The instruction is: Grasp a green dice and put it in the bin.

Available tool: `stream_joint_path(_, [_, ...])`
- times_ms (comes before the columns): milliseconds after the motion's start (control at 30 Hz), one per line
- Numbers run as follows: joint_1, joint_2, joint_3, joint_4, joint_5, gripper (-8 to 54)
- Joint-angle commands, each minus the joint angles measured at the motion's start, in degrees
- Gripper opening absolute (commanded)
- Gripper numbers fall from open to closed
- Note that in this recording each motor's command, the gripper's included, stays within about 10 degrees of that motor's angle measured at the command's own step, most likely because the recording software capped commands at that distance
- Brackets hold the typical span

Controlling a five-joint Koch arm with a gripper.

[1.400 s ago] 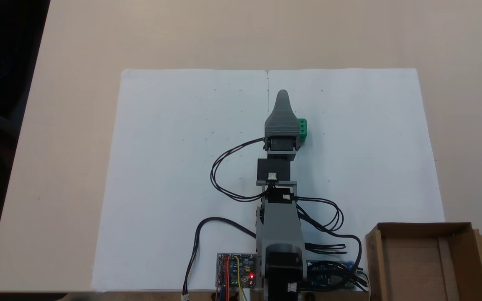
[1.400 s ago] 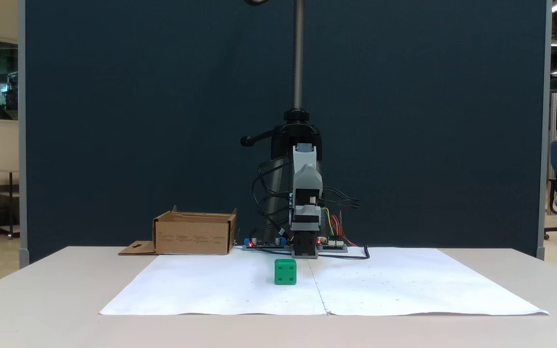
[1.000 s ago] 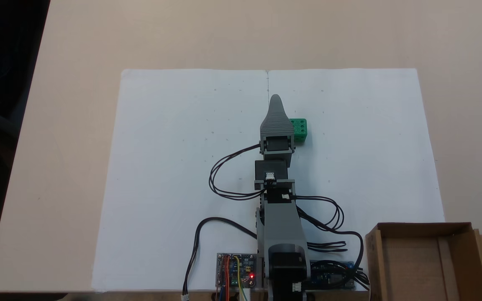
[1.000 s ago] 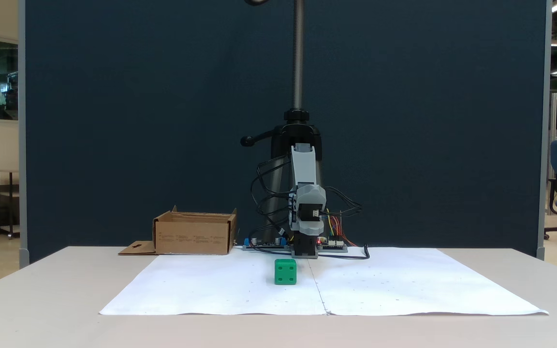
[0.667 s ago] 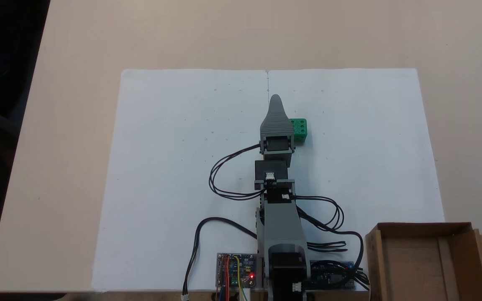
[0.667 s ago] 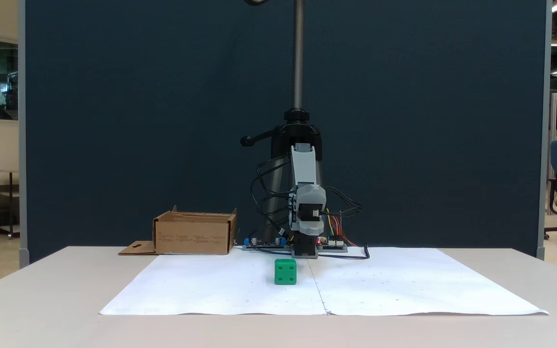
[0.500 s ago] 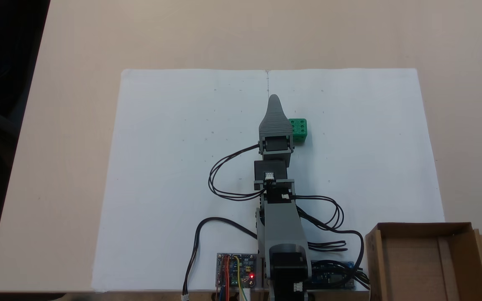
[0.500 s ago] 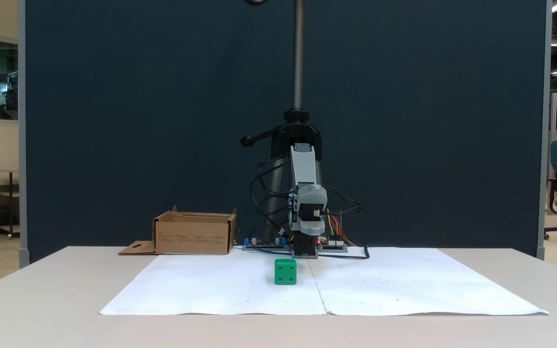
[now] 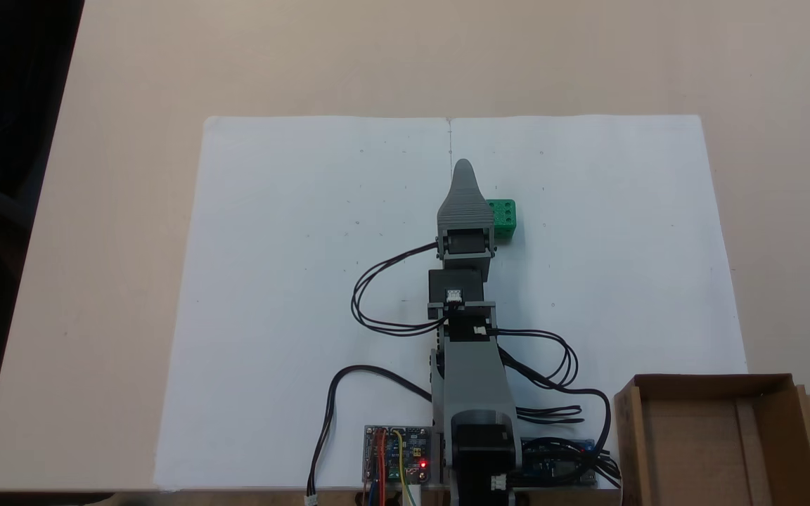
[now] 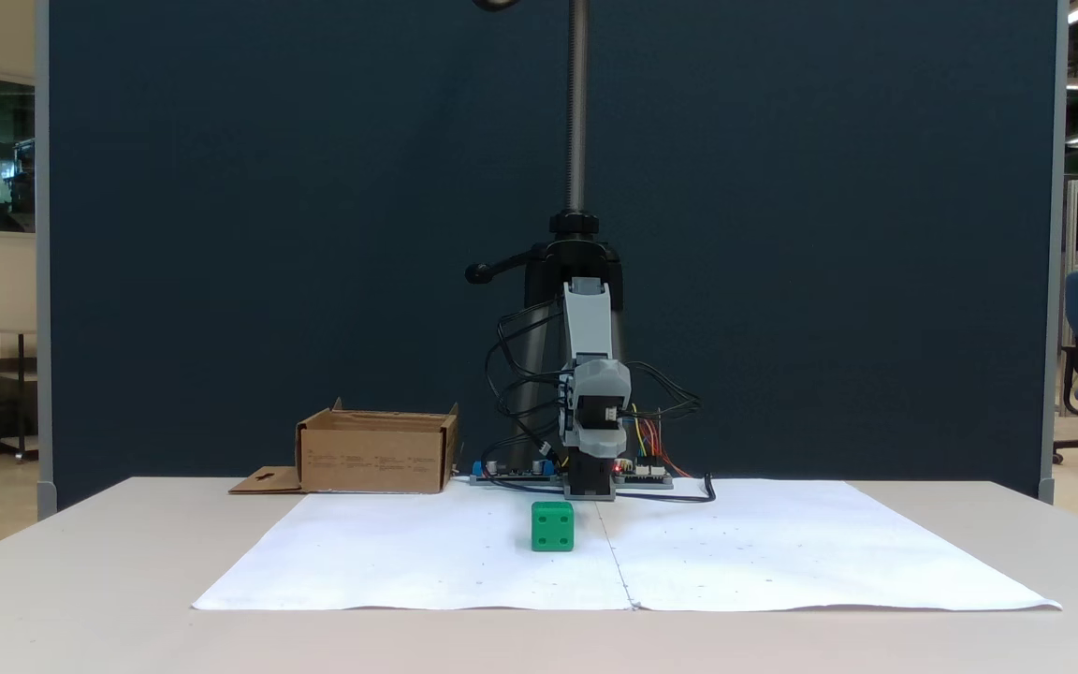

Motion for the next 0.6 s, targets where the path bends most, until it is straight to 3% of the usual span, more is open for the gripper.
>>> stream_joint_path(0, [0.4, 6.3, -2.4, 3.0, -2.6, 41.5])
stream_joint_path(333, [1.6, 6.9, -17.5, 33.5, -2.5, 41.7])
stream_joint_path(567, [4.6, 6.8, -37.5, 60.1, -2.5, 42.5])
